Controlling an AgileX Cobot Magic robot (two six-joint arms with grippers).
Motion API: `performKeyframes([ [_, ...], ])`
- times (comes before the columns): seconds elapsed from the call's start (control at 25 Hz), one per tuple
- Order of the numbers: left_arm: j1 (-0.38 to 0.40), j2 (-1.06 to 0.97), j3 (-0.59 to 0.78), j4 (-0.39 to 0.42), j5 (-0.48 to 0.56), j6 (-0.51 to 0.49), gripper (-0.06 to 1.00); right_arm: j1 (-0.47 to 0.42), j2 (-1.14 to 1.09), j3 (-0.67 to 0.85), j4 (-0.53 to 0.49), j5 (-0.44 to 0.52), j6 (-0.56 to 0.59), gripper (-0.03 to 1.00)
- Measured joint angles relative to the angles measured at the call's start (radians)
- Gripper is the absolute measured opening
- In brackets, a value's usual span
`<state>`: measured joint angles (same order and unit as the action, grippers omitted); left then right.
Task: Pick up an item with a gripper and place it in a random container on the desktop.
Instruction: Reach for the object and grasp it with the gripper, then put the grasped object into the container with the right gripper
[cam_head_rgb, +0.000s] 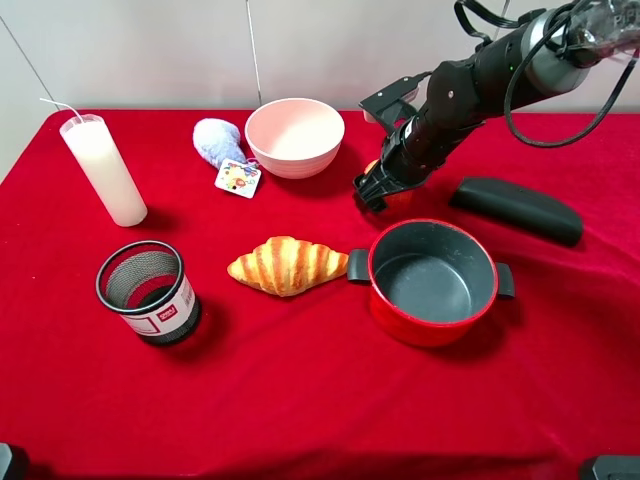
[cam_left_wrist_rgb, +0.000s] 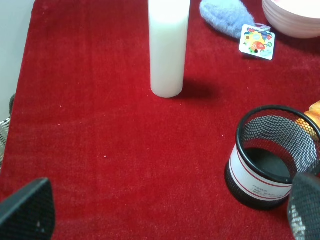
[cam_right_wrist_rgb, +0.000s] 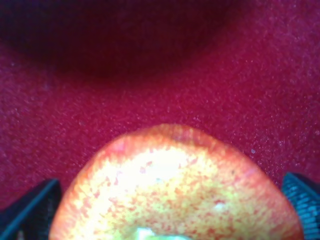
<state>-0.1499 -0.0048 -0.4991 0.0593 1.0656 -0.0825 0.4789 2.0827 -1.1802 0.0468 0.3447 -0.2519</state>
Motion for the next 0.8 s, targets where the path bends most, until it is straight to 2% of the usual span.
performKeyframes([
  [0.08, 0.000, 0.000, 0.000, 0.000, 0.000, 0.000, 0.90, 0.000, 0.000, 0.000, 0.001, 0.001, 0.000, 0.56],
  [0.8, 0.000, 0.000, 0.000, 0.000, 0.000, 0.000, 0.90, 0.000, 0.000, -0.003, 0.002, 0.018, 0.000, 0.56],
])
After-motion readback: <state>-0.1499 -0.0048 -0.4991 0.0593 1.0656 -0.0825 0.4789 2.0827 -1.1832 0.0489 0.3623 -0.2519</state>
